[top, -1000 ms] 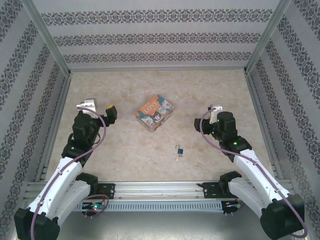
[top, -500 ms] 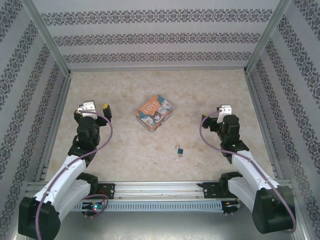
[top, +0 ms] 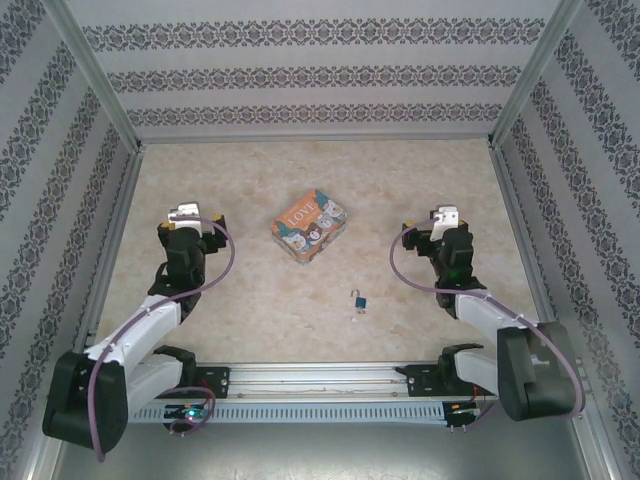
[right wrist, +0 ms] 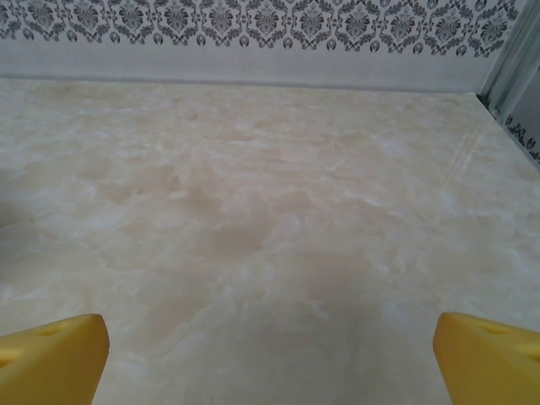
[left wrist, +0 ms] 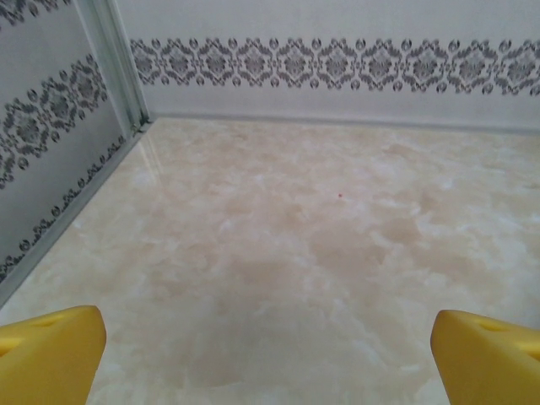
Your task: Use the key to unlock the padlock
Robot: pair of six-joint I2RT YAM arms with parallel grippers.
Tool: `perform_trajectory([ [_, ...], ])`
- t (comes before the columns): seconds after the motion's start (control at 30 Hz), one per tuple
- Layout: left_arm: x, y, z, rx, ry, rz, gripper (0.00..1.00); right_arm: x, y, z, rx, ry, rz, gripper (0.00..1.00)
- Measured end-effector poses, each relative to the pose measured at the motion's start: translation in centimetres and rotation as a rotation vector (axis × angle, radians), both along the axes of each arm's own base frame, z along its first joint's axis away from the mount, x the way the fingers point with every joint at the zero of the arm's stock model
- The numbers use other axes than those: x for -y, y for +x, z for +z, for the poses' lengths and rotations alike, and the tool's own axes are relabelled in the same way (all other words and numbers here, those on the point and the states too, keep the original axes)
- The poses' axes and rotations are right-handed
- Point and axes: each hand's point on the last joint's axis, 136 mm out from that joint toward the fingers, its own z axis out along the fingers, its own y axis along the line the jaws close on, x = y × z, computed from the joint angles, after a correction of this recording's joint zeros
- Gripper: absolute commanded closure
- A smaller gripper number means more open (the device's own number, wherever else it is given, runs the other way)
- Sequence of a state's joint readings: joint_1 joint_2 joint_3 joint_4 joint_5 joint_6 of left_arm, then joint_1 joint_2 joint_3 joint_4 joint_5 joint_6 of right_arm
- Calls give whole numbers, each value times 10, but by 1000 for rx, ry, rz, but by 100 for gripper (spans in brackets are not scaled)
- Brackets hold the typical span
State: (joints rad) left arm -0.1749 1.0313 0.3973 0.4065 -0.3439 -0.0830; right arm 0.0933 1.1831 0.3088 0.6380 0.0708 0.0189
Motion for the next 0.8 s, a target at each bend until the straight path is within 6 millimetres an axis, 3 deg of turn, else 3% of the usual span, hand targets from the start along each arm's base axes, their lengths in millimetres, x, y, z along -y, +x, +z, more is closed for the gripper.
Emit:
perform_trajectory([
  [0.27, 3, 10, -28, -59, 2, -18, 1, 8, 3, -14, 22, 1, -22, 2],
  [0.43, 4, 18, -37, -65, 5, -27, 1, 10, 8, -10, 68, 3, -25, 2],
  [0.8, 7, 30, -63, -74, 71, -77, 1, 13, 17, -43, 27, 10, -18, 1],
])
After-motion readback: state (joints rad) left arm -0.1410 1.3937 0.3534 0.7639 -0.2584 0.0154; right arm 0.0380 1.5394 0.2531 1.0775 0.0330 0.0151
